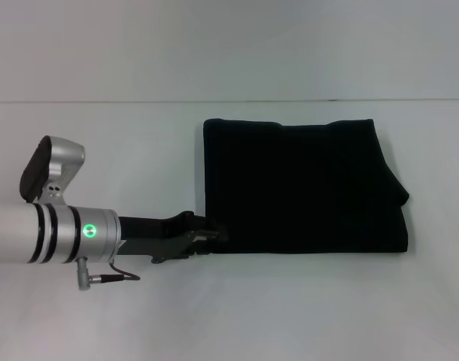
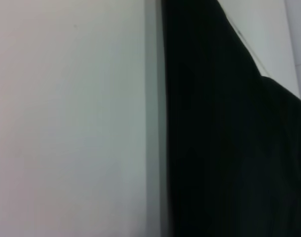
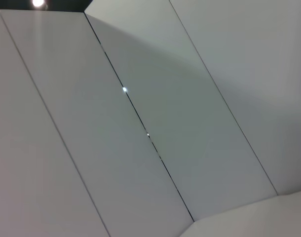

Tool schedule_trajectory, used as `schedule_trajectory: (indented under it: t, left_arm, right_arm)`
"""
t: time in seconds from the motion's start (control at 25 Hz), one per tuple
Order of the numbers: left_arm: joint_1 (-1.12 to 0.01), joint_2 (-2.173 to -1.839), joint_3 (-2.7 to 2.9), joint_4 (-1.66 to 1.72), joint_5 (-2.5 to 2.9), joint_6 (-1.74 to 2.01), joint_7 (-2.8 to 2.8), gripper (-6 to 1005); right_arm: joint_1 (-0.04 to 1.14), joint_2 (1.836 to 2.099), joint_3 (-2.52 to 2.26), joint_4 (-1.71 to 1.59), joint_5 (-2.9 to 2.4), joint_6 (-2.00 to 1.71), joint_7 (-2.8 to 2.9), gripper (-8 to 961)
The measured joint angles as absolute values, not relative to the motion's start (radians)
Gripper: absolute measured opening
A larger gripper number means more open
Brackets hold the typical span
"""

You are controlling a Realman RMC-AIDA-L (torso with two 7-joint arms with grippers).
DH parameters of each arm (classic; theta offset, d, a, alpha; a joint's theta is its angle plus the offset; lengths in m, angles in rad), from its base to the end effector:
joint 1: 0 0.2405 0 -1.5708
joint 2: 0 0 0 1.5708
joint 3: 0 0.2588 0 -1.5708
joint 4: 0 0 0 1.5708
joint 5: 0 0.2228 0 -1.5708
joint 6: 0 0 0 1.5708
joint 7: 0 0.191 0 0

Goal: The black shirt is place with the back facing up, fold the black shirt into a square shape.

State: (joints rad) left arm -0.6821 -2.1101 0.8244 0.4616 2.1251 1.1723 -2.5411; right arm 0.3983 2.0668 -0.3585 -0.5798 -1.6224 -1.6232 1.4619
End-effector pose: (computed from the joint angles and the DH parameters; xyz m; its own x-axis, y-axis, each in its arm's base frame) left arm -0.2596 0.3884 -0.1157 -0.0661 0.9455 0.3188 0.9881 0.0174 0.1531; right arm 0.2897 0.3567 0.0605 0.3263 -0.2026 -0.9233 -0.7701 -0.6233 -0.1354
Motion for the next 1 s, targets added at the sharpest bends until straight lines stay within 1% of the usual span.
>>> schedule_trajectory:
  t: [0.24, 0.44, 0.6, 0.84, 0.96, 1.0]
  left_arm:
    - [-0.713, -2.112, 0.860, 0.449, 2.126, 1.133, -2.551, 458]
    - [-0.711, -2.122, 0.876, 0.475, 2.126, 1.133, -2.545, 439]
    - [-0.715, -2.121, 0.909, 0.477, 2.126, 1.131, -2.551, 423]
    - [-0.715, -2.122, 0.914, 0.482, 2.126, 1.141, -2.548, 234]
    - [-0.702, -2.118, 0.910, 0.497, 2.124, 1.179, -2.522, 55]
    - [-0.689, -2.117, 0.904, 0.510, 2.122, 1.202, -2.510, 61]
  right_arm:
    - [0.398, 2.067, -0.354, -0.579, -1.622, -1.628, 1.468, 697]
    - [0.395, 2.068, -0.353, -0.575, -1.621, -1.629, 1.473, 696]
    - [0.394, 2.064, -0.353, -0.567, -1.618, -1.629, 1.477, 696]
    - [0.398, 2.063, -0.353, -0.567, -1.617, -1.628, 1.480, 696]
    - [0.400, 2.063, -0.353, -0.566, -1.616, -1.624, 1.480, 697]
    - [0.401, 2.063, -0.352, -0.565, -1.616, -1.623, 1.480, 697]
